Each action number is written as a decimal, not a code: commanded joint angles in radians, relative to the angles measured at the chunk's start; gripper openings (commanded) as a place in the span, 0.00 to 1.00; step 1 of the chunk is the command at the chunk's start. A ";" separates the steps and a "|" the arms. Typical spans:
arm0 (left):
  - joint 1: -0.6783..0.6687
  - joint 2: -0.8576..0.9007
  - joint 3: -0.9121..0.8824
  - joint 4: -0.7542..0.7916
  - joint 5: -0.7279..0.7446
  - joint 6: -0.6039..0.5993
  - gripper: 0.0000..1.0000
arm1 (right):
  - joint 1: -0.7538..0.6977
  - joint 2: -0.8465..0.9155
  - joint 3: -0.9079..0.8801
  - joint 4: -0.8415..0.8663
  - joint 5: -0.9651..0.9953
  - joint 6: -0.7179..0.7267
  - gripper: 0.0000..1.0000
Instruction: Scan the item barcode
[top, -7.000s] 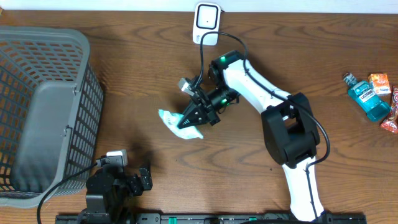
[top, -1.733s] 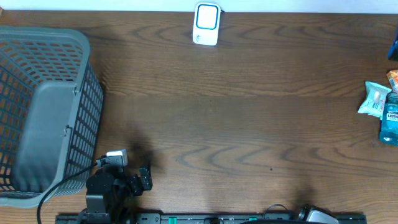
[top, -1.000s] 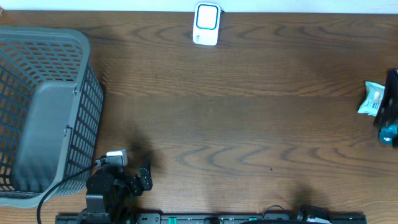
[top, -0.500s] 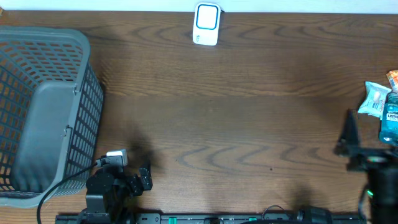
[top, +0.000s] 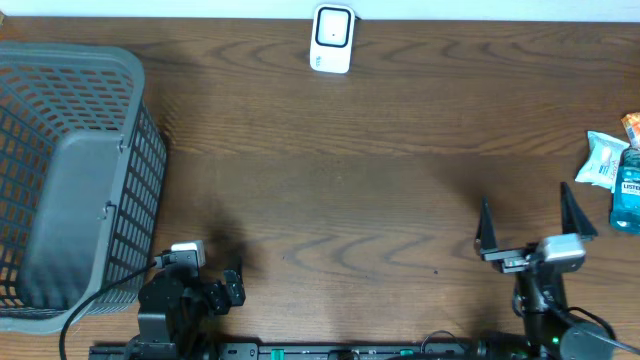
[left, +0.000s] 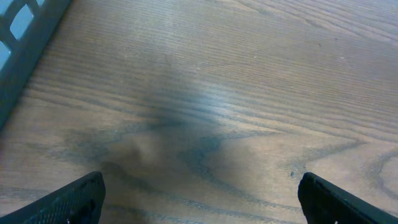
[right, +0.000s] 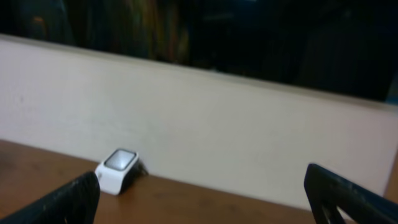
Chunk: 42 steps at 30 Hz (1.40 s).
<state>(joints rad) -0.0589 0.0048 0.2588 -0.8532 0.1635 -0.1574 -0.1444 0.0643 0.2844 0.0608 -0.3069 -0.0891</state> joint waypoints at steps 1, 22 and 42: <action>0.003 -0.001 -0.008 -0.032 0.012 0.002 0.99 | 0.010 -0.060 -0.124 0.071 -0.018 -0.002 0.99; 0.003 -0.001 -0.008 -0.032 0.012 0.002 0.99 | 0.093 -0.060 -0.279 -0.089 0.130 -0.002 0.99; 0.003 -0.001 -0.008 -0.032 0.012 0.002 0.99 | 0.092 -0.060 -0.279 -0.133 0.260 0.081 0.99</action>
<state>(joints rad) -0.0589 0.0048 0.2588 -0.8532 0.1635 -0.1574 -0.0593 0.0116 0.0071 -0.0666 -0.0696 -0.0303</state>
